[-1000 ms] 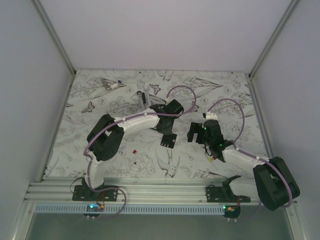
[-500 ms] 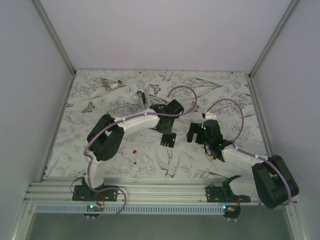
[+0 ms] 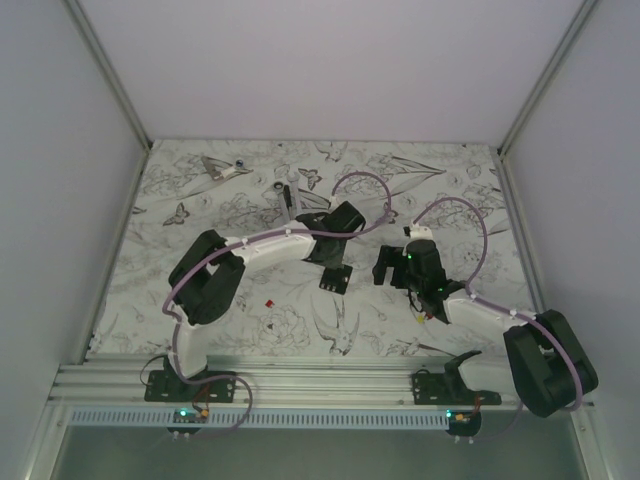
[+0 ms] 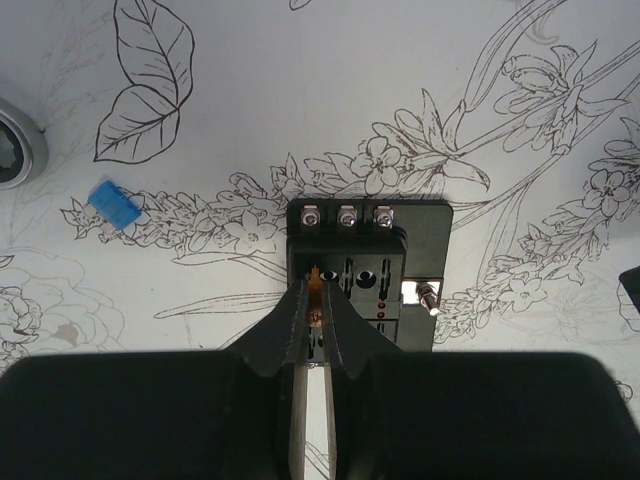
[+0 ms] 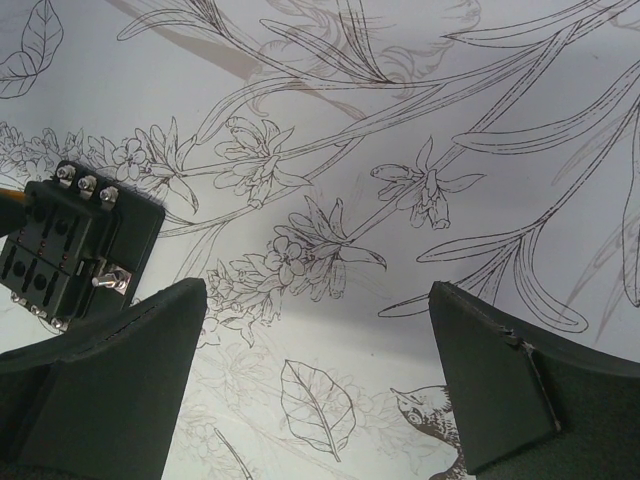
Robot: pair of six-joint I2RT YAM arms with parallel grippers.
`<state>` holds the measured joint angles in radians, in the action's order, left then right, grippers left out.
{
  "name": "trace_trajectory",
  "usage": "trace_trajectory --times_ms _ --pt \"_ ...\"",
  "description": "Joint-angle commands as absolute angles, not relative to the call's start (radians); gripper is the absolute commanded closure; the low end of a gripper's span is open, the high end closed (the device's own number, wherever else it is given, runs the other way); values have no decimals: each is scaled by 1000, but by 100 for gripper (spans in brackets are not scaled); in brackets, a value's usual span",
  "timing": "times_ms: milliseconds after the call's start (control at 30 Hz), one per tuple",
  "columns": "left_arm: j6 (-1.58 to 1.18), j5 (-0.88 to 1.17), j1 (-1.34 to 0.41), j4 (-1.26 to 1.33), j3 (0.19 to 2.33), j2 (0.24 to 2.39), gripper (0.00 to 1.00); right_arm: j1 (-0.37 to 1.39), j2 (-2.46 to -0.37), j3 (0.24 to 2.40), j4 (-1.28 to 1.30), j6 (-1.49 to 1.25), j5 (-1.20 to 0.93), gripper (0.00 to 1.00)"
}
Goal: Snap on the fuse box
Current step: Install the fuse at the fuse box base.
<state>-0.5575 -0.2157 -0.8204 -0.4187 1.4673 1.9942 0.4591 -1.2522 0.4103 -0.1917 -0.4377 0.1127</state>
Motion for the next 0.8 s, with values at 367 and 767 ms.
trace_trajectory --times_ms 367,767 --pt "-474 -223 -824 -412 1414 1975 100 451 -1261 425 -227 -443 93 0" --pt "-423 -209 -824 -413 1416 1978 100 451 -1264 426 -232 -439 78 0"
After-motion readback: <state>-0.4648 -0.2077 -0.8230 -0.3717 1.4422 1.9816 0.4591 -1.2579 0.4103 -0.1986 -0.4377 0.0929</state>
